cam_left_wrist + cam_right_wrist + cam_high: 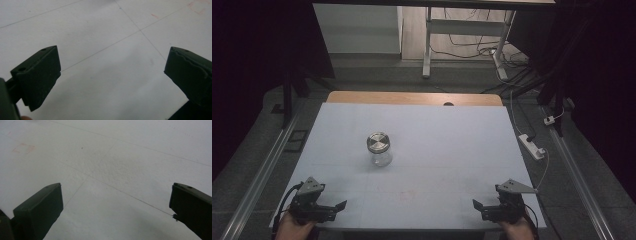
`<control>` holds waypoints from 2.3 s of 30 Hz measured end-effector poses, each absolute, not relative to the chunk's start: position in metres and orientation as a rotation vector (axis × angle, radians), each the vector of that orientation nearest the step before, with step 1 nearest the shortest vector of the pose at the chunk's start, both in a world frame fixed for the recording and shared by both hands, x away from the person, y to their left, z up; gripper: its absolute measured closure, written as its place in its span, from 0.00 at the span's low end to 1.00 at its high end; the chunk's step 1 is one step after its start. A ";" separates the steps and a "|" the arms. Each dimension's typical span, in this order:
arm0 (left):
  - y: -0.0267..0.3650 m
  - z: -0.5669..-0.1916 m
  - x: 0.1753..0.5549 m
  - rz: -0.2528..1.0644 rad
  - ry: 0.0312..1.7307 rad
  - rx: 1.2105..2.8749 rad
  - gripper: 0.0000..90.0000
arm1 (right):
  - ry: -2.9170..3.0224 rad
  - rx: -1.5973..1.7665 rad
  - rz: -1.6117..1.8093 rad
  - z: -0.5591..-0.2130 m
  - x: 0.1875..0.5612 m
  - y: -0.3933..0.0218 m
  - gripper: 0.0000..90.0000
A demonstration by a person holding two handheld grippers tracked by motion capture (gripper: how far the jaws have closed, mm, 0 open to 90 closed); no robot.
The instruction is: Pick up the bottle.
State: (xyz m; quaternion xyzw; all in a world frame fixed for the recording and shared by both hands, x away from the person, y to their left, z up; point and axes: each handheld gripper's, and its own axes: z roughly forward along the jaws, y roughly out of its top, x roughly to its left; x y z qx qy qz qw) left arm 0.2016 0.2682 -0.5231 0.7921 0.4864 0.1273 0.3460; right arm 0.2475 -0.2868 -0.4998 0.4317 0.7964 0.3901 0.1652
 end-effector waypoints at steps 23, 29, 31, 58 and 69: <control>0.266 -0.524 0.205 0.259 1.252 2.093 0.00 | 2.319 1.202 1.085 -0.502 0.252 -0.287 0.00; 0.268 -0.524 0.206 0.223 1.262 2.080 0.00 | 2.325 1.206 1.088 -0.502 0.252 -0.287 0.00; 0.266 -0.522 0.206 0.225 1.250 2.070 0.00 | 2.328 1.207 1.083 -0.502 0.252 -0.286 0.00; 0.258 -0.511 0.217 0.213 1.142 2.016 0.00 | 2.348 1.219 1.080 -0.503 0.254 -0.287 0.00; 0.256 -0.512 0.228 0.235 1.064 2.020 0.01 | 2.354 1.212 1.087 -0.503 0.254 -0.287 0.00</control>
